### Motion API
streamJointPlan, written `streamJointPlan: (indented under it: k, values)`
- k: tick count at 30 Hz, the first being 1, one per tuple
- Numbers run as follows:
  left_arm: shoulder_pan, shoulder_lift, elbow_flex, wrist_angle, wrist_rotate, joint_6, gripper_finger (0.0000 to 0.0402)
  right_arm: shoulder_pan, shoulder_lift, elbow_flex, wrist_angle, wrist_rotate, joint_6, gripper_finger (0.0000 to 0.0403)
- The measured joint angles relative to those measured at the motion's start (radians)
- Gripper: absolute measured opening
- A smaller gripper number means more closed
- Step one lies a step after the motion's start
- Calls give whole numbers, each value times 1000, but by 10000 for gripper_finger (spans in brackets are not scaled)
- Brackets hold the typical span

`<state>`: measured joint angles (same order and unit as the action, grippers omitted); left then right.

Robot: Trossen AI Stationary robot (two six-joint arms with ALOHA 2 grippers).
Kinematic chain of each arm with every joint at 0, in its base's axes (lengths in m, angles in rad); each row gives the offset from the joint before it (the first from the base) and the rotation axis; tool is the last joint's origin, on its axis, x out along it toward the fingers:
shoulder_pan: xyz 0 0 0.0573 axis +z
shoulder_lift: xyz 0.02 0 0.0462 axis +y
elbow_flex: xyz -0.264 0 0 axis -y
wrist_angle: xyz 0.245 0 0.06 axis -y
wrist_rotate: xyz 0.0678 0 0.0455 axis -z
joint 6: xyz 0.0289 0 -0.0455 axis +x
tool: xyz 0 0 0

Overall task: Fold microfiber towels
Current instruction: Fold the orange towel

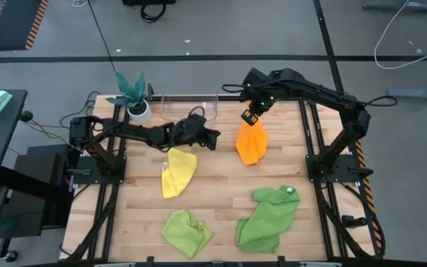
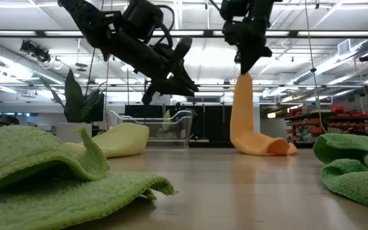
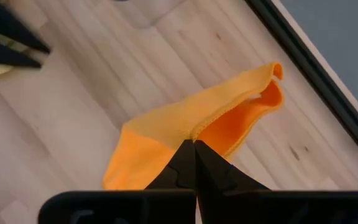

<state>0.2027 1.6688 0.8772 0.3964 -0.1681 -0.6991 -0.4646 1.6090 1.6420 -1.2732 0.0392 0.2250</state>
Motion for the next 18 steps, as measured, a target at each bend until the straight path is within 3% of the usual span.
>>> streamJointPlan:
  k: [9, 18]
  values:
    - [169, 0, 1, 192, 341, 31, 114, 178, -70, 0, -66, -14, 108, 0]
    - [187, 0, 1, 192, 473, 42, 141, 423, -108, 6, -110, -57, 252, 0]
